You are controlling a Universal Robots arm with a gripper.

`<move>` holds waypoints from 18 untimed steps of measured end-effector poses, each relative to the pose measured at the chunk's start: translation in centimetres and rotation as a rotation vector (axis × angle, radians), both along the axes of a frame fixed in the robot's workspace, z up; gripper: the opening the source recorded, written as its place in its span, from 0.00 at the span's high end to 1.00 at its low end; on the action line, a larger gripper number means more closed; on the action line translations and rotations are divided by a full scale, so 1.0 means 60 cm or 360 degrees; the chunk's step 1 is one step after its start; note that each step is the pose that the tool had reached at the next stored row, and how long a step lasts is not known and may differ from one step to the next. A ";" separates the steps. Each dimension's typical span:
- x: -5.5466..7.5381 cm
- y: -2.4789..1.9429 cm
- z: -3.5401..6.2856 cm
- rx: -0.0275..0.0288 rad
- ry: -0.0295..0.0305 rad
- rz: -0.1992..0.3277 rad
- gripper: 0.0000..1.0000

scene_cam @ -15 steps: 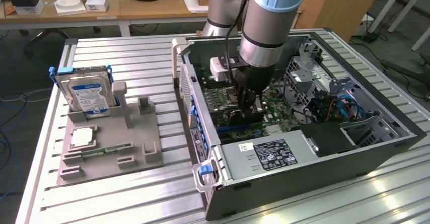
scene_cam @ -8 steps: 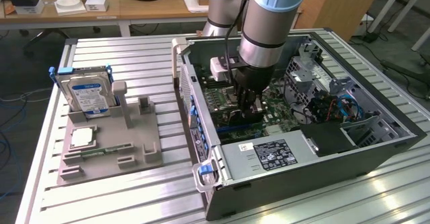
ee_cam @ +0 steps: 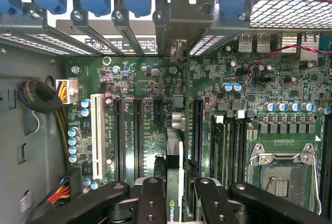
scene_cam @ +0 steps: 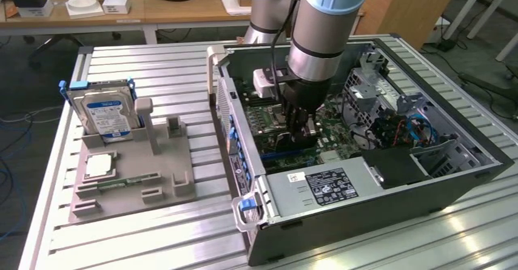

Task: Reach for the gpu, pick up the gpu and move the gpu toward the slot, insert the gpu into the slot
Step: 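Insert the gpu into the slot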

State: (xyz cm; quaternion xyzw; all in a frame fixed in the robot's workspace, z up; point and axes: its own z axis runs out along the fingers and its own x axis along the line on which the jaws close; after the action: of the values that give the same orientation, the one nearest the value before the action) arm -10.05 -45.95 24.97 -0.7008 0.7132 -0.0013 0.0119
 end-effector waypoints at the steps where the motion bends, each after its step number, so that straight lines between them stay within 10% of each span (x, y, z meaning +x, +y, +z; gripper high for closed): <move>1: 0.000 0.0000 0.000 -0.00001 0.00002 0.0000 0.74; 18: 0.000 0.0010 -0.006 -0.00002 0.00003 0.0021 0.74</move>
State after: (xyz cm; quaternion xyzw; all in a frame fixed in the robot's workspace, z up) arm -10.06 -45.88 24.63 -0.7055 0.7086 -0.0012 0.0118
